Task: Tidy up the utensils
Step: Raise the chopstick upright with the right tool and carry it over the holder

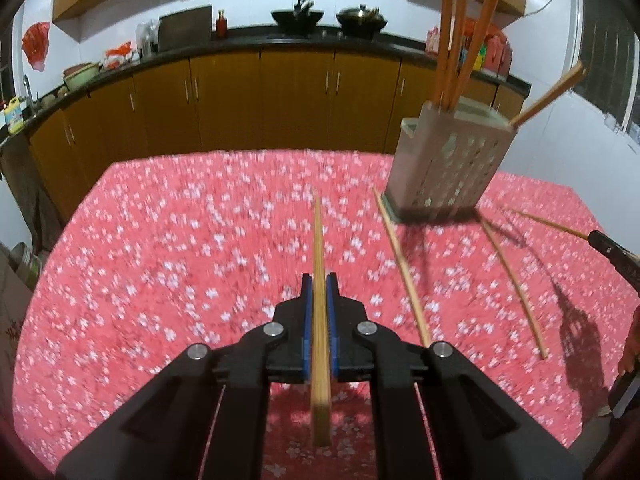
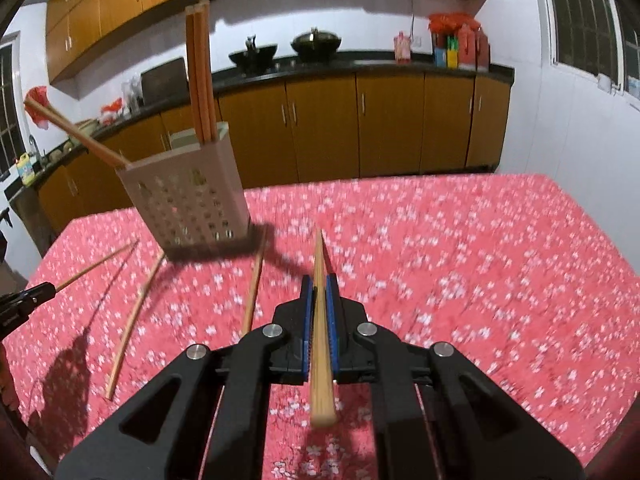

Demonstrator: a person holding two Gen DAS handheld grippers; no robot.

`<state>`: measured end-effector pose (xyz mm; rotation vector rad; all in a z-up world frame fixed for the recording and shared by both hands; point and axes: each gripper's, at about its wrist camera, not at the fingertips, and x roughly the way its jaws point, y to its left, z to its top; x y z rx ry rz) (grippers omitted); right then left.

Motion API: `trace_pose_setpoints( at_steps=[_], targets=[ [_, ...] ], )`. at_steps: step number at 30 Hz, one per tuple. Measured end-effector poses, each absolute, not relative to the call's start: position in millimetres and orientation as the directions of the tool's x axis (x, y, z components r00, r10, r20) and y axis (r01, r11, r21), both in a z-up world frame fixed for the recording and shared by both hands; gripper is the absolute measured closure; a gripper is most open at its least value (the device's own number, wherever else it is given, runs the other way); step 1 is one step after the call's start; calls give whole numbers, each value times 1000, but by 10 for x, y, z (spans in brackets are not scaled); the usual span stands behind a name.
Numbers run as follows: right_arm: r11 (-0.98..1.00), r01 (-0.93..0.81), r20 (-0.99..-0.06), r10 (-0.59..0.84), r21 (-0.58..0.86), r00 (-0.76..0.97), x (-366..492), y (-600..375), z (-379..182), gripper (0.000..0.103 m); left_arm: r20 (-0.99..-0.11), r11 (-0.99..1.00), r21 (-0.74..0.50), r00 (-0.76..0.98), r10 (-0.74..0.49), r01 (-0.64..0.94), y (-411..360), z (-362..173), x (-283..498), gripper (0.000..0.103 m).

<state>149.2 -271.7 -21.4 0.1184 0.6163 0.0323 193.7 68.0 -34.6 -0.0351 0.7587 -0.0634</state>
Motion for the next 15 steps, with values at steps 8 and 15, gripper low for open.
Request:
trace_pose_setpoints(
  at_steps=[8,15],
  targets=[
    [991,7,-482,59,134,874,1397,-2768,109,96,-574,996,-72,814,-90,60,680,188,1838,95],
    [990,-1,-440,62,138,896,1361,-2744,247,96,-515,994,-76,851,-102,73,663,439,1793,95]
  ],
)
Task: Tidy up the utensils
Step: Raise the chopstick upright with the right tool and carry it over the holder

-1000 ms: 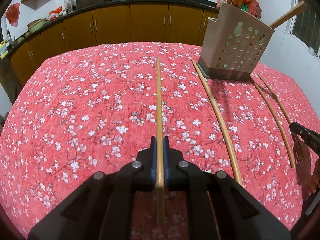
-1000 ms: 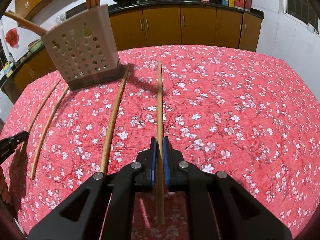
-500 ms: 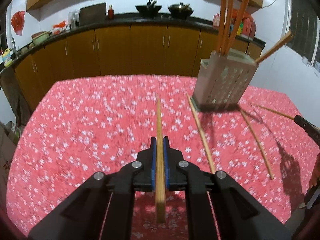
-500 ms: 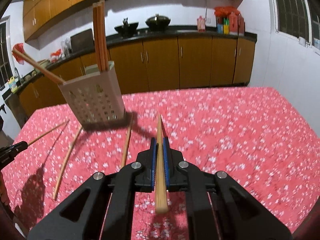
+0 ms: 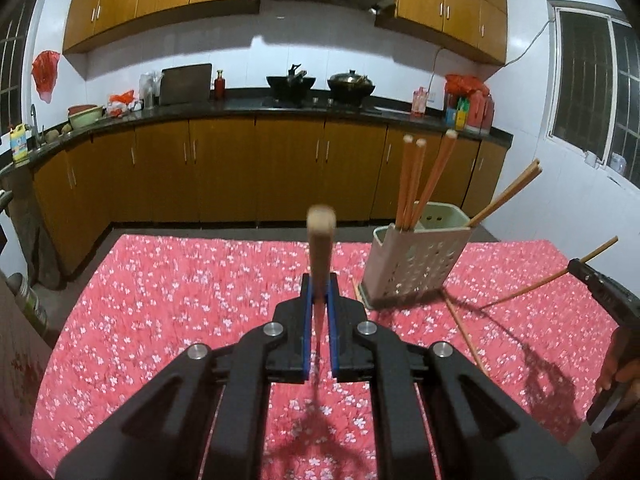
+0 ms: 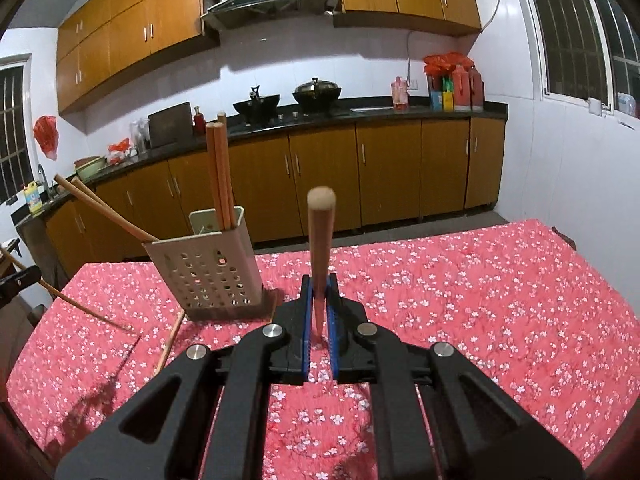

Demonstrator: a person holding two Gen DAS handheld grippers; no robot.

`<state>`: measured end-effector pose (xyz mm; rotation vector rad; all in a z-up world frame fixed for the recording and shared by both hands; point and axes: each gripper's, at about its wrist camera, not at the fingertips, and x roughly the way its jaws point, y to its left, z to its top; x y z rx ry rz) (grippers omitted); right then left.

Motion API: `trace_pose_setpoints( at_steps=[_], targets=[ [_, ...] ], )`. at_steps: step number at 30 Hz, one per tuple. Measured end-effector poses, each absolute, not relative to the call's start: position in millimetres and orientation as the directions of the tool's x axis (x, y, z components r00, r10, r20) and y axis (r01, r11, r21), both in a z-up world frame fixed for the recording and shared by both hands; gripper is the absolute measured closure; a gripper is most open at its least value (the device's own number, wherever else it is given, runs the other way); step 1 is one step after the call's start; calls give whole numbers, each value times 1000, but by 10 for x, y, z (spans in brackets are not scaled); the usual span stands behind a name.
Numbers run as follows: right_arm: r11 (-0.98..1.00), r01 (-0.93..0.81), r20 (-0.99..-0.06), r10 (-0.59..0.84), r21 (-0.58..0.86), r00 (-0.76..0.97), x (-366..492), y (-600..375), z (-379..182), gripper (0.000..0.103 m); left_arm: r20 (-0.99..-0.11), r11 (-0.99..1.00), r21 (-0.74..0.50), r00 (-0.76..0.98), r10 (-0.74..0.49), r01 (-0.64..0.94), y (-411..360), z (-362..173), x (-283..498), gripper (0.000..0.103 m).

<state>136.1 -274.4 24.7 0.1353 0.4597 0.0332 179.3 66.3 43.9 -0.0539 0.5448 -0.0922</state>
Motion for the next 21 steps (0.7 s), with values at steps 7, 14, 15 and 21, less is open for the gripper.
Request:
trace_pose_setpoints(
  at_steps=[7,14,15,21],
  targets=[
    [989,-35,-407,92,146,909,1329,-2698,407,96,-474,989,-83,868,-148,123,587,635,1709,95],
    [962,-172,-271,227,213,935,1182,-2617,964,96,-392,964,-114,881,-266,240,401,1052,1589,95],
    [958,-189,-245,240,214,939,1154,-2592,1053,96,-383,961,-117,882,-276,250,370,1090,1585,95],
    [948,-237,-139,270,214,953,1163,-2439,1363,96,-309,948,-118,896,-319,297,190,1371,1579,95]
  ],
)
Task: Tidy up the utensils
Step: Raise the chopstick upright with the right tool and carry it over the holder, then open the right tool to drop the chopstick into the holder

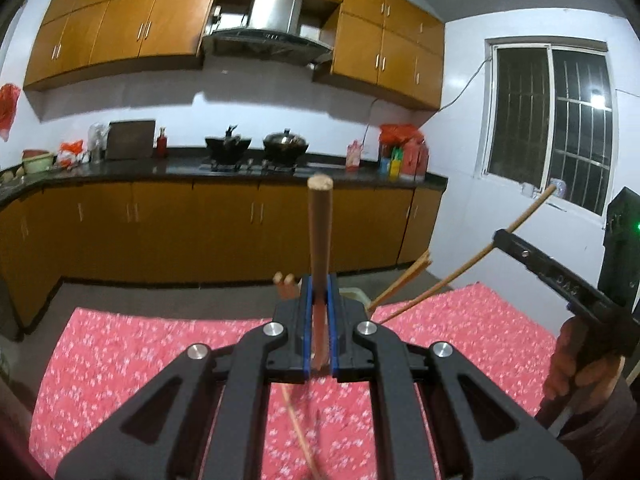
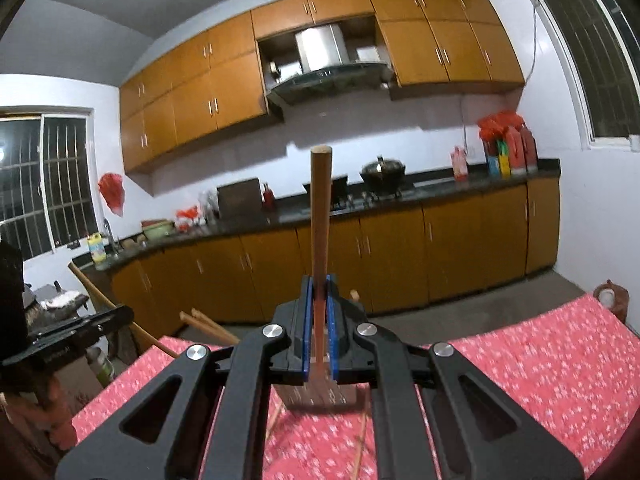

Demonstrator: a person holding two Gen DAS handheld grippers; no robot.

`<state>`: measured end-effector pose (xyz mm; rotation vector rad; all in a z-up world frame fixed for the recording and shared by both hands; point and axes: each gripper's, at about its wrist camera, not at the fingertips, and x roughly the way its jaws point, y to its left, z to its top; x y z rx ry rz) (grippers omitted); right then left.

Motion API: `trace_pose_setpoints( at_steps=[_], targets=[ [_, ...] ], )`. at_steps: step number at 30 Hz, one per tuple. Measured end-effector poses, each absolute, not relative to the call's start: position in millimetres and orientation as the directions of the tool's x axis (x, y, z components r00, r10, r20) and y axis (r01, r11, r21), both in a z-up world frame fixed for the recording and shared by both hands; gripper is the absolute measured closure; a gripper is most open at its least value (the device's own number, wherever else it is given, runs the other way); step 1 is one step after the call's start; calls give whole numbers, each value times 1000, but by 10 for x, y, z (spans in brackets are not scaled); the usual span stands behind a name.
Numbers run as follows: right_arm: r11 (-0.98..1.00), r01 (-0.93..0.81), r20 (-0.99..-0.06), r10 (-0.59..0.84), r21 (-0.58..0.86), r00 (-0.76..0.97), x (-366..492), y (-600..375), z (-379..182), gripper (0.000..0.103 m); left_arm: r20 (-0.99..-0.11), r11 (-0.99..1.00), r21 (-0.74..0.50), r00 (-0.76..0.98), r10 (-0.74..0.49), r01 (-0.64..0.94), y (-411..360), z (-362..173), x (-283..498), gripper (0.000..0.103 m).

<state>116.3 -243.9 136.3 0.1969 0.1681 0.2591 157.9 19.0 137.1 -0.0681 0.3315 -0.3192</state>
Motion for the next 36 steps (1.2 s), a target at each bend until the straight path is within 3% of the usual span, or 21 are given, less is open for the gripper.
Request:
trace_pose_setpoints(
  at_steps=[8,16,36],
  targets=[
    [958,-223,-88,241,179,966,1342,-2243,1399,96,-189,960,-133,944,-270,247,62,1667,1761,95],
    [965,-200,-111,220,168,969,1636,-2130,1295,96,-128,969,-172,972,-199,176,33,1686,2035,95],
    [957,-216,-254,262,194,931,2000,-2016,923,94,-273,969,-166,936,-223,182,-75,1086,2614,93]
  ],
)
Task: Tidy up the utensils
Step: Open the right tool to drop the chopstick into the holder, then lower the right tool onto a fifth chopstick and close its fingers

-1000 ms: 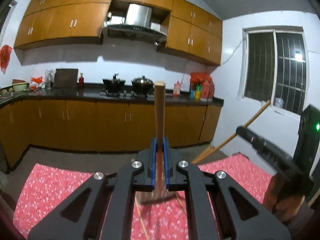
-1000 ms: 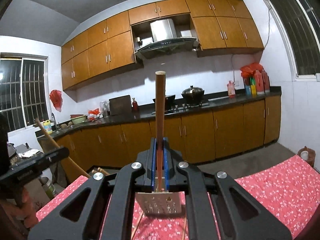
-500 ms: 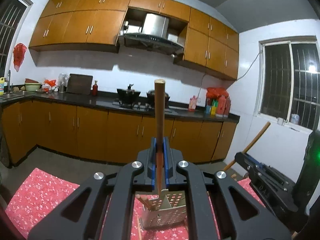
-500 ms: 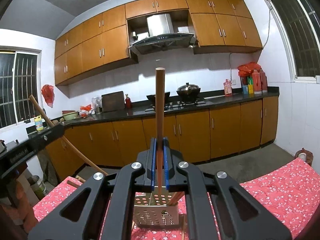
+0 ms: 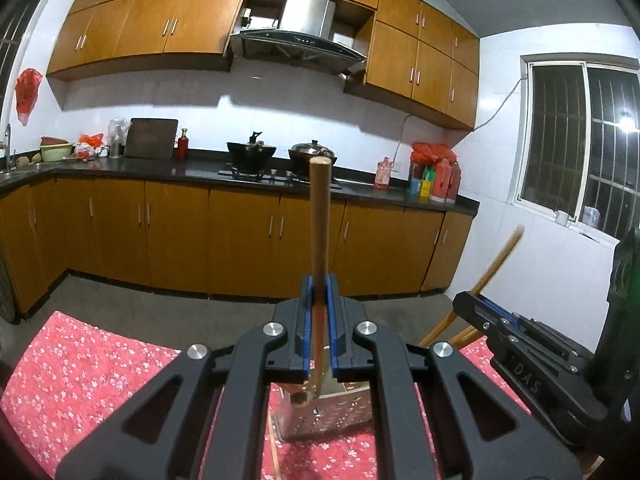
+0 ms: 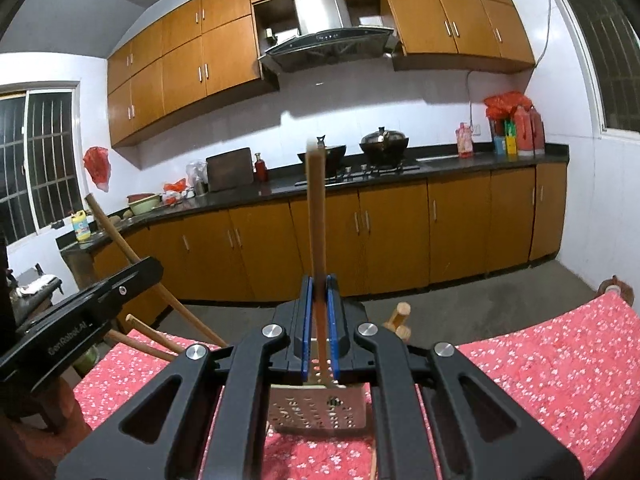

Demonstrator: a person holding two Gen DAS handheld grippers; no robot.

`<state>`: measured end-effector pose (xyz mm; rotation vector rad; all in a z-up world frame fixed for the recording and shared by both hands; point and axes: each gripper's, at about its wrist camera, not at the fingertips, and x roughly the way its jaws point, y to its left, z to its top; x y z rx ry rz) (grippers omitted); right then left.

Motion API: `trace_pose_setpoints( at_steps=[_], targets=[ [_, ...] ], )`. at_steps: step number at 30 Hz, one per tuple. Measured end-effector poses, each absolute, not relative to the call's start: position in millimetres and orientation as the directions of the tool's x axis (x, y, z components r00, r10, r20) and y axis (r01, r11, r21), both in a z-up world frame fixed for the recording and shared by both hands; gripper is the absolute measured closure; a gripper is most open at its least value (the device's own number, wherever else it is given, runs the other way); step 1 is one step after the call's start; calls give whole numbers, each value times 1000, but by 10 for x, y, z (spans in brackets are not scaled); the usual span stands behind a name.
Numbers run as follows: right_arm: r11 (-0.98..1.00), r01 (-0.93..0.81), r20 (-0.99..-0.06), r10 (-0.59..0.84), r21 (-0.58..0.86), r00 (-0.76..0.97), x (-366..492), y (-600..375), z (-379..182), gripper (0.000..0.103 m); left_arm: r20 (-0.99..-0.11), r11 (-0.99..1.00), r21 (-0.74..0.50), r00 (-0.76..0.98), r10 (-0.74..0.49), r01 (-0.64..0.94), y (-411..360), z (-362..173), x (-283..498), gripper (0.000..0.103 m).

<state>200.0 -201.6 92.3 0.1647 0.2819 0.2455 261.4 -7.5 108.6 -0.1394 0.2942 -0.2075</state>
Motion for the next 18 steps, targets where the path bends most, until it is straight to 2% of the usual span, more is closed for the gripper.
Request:
trace_pose_setpoints(
  at_steps=[1,4,14,18],
  targets=[
    [957,-216,-255,261,193,931,1994,-2022,927,92,-272,969,-167,936,-223,182,-68,1093,2606,92],
    [958,-213,-248,257,191,934,1961,-2024,957,74,-262,968,-174,939,-222,181,-20,1122,2564,84],
    [964,-191,-171,224,187,960,1604,-2222,1162,74,-204,968,-197,959,-196,156,241,1288,2158,78],
    [974,-134,-207,172,183,963,1509,-2417,1029,74,-223,974,-196,963,-153,110,457,1198,1965,75]
  ],
)
